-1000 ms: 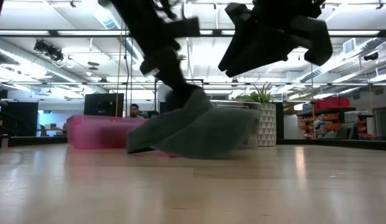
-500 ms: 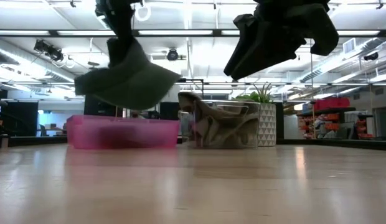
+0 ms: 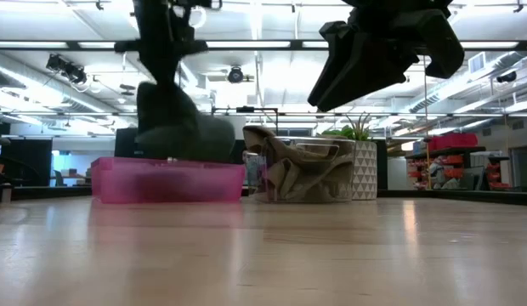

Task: Pick & Place hat
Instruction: Put the top black cap into the pink bin

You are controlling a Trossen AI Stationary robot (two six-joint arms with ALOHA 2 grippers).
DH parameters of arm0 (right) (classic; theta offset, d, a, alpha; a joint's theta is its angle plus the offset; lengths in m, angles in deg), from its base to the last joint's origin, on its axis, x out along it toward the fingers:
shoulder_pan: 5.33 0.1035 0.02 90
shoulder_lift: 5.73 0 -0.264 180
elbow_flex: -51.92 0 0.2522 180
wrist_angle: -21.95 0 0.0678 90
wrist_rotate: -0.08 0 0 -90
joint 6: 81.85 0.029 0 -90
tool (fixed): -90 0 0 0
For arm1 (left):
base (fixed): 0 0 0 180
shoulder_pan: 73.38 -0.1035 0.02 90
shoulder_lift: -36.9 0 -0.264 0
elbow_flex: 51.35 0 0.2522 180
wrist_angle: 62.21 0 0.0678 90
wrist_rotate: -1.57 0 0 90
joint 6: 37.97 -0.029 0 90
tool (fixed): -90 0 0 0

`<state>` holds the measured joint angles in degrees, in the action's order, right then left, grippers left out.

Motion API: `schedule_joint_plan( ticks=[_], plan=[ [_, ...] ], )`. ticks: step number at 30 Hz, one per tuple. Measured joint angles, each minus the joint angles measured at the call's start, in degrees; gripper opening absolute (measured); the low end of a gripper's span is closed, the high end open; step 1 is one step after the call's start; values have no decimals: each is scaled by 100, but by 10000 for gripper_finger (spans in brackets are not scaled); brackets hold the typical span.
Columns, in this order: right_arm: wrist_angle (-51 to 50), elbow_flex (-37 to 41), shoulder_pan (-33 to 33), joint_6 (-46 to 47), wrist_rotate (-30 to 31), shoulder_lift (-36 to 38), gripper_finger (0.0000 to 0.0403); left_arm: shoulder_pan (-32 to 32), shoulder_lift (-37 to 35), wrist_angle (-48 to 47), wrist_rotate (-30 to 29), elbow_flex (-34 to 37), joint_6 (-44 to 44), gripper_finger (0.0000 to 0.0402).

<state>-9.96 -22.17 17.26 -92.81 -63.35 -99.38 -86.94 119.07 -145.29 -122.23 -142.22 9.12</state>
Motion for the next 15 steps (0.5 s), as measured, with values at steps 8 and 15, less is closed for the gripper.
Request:
schedule_joint_plan(
  ticks=[8, 15],
  plan=[
    [-304, 0, 0, 90, -2, 0, 137, -409, 223, 574, 896, 987, 298, 15],
    [-460, 0, 0, 302, 0, 0, 137, -624, 223, 1001, 1097, 1748, 90, 16]
  ],
)
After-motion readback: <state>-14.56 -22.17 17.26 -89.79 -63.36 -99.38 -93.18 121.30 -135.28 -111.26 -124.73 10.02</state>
